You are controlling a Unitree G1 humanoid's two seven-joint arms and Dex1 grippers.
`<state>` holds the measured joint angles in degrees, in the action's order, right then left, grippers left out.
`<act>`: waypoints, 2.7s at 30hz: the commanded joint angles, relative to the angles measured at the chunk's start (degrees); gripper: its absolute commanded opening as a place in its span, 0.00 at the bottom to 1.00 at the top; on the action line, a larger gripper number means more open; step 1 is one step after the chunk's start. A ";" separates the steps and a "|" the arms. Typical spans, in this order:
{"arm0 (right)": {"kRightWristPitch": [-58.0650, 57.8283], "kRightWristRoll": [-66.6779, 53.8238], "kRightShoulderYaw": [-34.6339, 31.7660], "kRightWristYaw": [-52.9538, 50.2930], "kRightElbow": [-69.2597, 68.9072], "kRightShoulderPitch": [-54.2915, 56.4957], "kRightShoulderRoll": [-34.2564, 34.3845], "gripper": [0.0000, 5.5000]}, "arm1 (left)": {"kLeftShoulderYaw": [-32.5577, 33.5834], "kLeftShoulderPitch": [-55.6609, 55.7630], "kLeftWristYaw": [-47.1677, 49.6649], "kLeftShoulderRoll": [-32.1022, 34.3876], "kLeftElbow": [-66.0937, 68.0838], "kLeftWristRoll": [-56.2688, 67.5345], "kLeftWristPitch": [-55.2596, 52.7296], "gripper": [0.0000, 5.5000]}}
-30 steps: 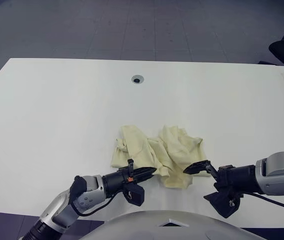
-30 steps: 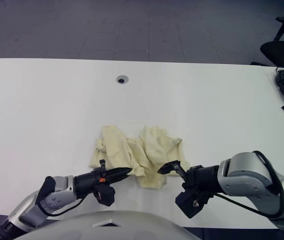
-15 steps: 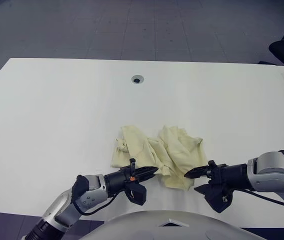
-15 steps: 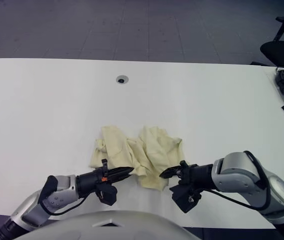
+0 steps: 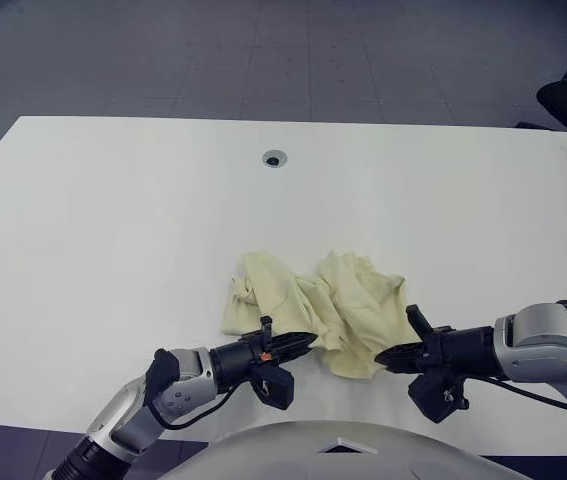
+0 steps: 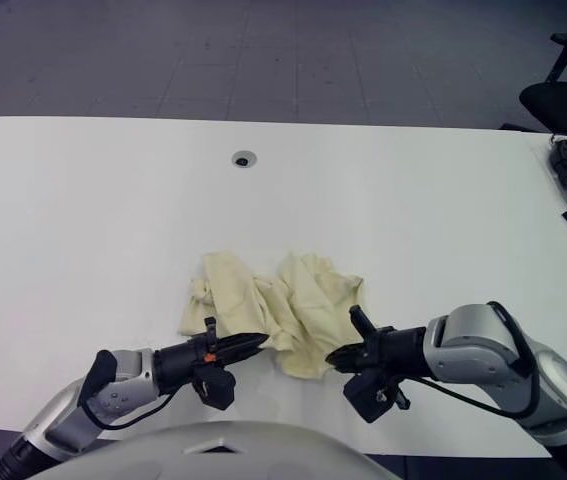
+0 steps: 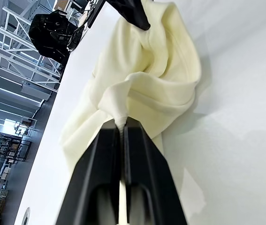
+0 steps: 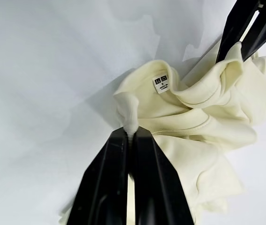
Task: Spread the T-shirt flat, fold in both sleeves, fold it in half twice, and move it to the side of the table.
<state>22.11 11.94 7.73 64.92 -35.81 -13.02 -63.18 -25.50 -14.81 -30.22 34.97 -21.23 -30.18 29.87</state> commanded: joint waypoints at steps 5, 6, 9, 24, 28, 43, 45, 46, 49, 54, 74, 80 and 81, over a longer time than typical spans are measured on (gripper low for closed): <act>-5.41 -12.31 -11.38 -2.74 0.85 -2.66 0.28 0.00 | 4.10 -1.35 -2.50 2.33 -5.30 11.19 -2.65 0.00; -6.49 -14.54 -14.31 -2.95 0.80 -4.02 0.62 0.00 | 5.51 -1.41 -3.20 3.24 -6.07 13.87 -3.24 0.00; -9.27 -20.28 -22.54 -2.73 0.58 -8.05 1.94 0.00 | 10.44 -1.73 -5.12 6.20 -7.84 21.00 -5.37 0.00; -31.60 -39.14 -54.63 12.58 -18.63 -30.71 7.13 0.00 | 27.48 -14.18 -22.39 22.00 -20.29 45.59 -15.23 0.00; -34.83 -38.14 -52.80 14.49 -22.98 -35.77 8.44 0.00 | 28.31 -20.61 -28.07 25.51 -23.56 48.71 -18.78 0.00; -46.99 -16.84 -3.44 5.15 -8.33 -11.01 2.09 0.00 | 6.80 -9.12 -21.27 16.02 -8.24 14.52 -25.78 0.00; -49.00 -13.44 4.48 5.53 -1.94 -1.96 4.82 0.00 | 5.51 -5.21 -19.52 13.42 -4.36 12.42 -27.13 0.00; -49.69 -11.91 7.62 5.64 1.24 1.53 6.07 0.00 | 5.03 -3.22 -19.09 12.35 -2.35 12.19 -27.47 0.00; -50.31 -8.68 14.61 5.55 12.52 8.76 9.67 0.00 | 2.87 4.66 -17.85 8.72 6.89 11.30 -25.99 0.00; -47.89 -6.64 18.34 1.47 32.70 17.43 15.57 0.00 | -1.66 18.02 -12.75 1.78 25.55 6.34 -24.18 0.00; -12.26 0.41 8.30 -47.89 71.53 45.91 31.08 0.00 | 2.52 58.27 24.81 -21.81 82.69 7.48 -9.91 0.00; -13.62 -0.13 1.32 -36.68 47.65 42.03 18.26 0.00 | 5.65 60.24 11.96 -13.85 73.87 10.98 -2.01 0.00; -13.74 -0.49 -0.19 -33.83 43.17 41.09 15.09 0.00 | 6.29 59.19 7.45 -10.52 69.16 12.16 -1.57 0.00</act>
<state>9.08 11.99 10.49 26.31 15.08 30.07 -42.27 -20.79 44.09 -16.24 17.56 54.77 -19.97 27.63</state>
